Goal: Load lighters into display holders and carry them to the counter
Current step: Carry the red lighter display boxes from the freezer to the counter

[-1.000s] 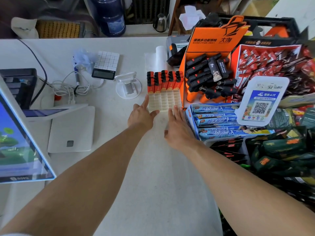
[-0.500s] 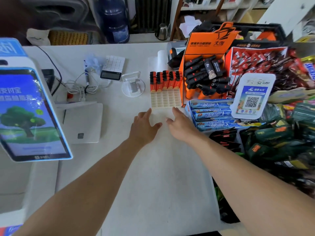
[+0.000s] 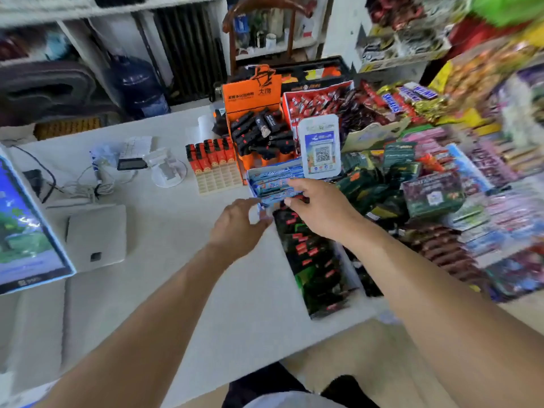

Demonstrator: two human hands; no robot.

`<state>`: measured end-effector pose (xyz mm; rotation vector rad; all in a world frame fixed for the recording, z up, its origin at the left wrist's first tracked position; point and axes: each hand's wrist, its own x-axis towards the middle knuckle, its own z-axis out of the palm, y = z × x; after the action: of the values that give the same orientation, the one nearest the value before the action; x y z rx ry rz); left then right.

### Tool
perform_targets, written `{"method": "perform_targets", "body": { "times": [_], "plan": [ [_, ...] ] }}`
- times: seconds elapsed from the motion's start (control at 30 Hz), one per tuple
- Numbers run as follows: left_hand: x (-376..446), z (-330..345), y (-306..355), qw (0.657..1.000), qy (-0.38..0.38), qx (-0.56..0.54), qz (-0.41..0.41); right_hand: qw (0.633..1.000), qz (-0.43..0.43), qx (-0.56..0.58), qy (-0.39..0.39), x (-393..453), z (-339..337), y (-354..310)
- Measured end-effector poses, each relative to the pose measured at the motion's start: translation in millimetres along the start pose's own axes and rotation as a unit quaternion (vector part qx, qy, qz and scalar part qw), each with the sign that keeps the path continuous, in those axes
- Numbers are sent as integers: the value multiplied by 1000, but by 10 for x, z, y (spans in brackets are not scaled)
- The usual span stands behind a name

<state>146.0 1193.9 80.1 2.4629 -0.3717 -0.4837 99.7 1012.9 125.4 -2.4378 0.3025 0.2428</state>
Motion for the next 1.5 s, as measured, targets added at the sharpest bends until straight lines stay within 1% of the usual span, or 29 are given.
{"method": "perform_targets", "body": {
  "times": [0.1, 0.27, 0.4, 0.5, 0.63, 0.73, 0.83, 0.93, 1.0, 1.07, 1.13, 1.33, 1.4, 1.5],
  "plan": [
    [-208, 207, 573, 999, -6, 4, 35, 1000, 20, 3, 23, -465, -306, 407],
    [-620, 748, 1552, 992, -29, 48, 110, 995, 58, 6, 76, -1471, -769, 1293],
    [-984, 1347, 2316, 979, -57, 28, 194, 983, 116, 40, 134, -2325, -927, 2175],
    [-1275, 1923, 2794, 964, -100, 5, 248, 971, 186, 65, 138, -2950, -932, 2843],
    [-1577, 2771, 3132, 943, -187, 48, 271, 941, 282, 103, 158, -3716, -795, 3583],
    [-1747, 3305, 3227, 924, -257, 95, 267, 920, 343, 123, 142, -4154, -685, 4010],
    [-1832, 3718, 3256, 899, -307, 134, 281, 896, 402, 153, 109, -4487, -537, 4395],
    [-1740, 4125, 3289, 885, -345, 163, 268, 874, 441, 188, 73, -4690, -471, 4755],
    [-1586, 4428, 3418, 880, -367, 164, 252, 864, 458, 200, 59, -4731, -550, 5030],
    [-1439, 4618, 3570, 880, -370, 161, 249, 864, 463, 192, 46, -4724, -683, 5220],
    [-1257, 4840, 3885, 874, -385, 154, 253, 861, 471, 189, 38, -4675, -917, 5511],
    [-594, 5285, 5181, 878, -355, 117, 300, 866, 458, 182, 88, -4343, -1986, 6354],
    [-353, 5418, 5606, 887, -324, 117, 308, 875, 440, 173, 99, -4194, -2371, 6660],
    [-76, 5596, 6181, 906, -297, 90, 289, 891, 409, 157, 117, -3905, -2947, 7160]
  ]
}}
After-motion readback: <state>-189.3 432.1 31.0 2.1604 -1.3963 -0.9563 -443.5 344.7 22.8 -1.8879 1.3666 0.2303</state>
